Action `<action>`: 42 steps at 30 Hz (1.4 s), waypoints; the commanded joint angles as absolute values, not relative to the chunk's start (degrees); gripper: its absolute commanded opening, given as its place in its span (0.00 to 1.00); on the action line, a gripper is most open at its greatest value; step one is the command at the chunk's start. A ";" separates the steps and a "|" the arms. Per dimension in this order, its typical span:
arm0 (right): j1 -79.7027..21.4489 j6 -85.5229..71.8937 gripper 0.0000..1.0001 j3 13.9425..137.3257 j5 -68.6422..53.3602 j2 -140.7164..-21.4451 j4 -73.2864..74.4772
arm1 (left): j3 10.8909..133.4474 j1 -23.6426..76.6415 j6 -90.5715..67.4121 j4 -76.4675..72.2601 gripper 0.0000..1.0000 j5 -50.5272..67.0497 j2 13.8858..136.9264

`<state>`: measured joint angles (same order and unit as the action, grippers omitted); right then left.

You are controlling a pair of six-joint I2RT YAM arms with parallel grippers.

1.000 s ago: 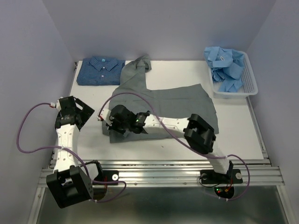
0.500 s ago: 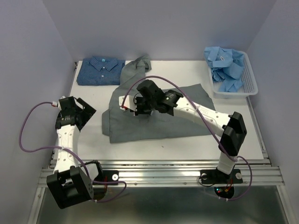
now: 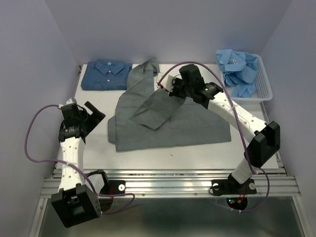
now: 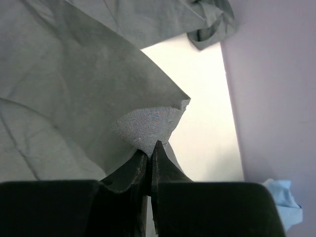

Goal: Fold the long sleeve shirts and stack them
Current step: Fold the shirt

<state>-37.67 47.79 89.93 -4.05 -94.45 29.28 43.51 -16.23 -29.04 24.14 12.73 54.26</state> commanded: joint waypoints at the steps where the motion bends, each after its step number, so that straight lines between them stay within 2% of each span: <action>1: -35.86 53.77 0.01 90.01 -4.66 -92.55 26.28 | 42.72 -16.35 -27.33 21.97 0.99 16.69 54.93; 6: -35.33 60.81 0.01 87.10 -7.90 -88.95 26.19 | 41.05 -16.35 -28.30 21.71 0.99 19.16 53.70; 11: -33.57 60.90 0.01 93.59 -9.67 -91.58 23.47 | 38.24 -16.17 -29.88 20.66 0.99 21.62 50.98; 14: -33.05 64.42 0.01 92.12 -7.92 -92.99 15.34 | 37.27 -16.08 -31.11 20.39 0.99 21.53 49.93; 20: -33.05 69.86 0.01 91.05 -11.07 -94.65 9.59 | 35.69 -15.91 -33.13 19.60 0.99 21.36 48.34; 25: -33.05 70.66 0.02 95.27 -14.15 -99.48 7.30 | 35.25 -15.38 -34.28 18.64 0.99 21.88 48.43; 36: -33.05 68.29 0.04 90.18 -15.73 -104.76 2.21 | 37.18 -15.21 -32.52 18.98 0.99 21.71 50.27; 42: -33.05 71.01 0.04 88.16 -16.08 -104.59 -10.34 | 36.74 -14.68 -33.31 18.02 0.99 22.76 49.22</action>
<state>-33.17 69.56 88.38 -14.83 -105.41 3.03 35.99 -15.29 -33.58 20.32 21.23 50.59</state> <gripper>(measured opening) 0.050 0.986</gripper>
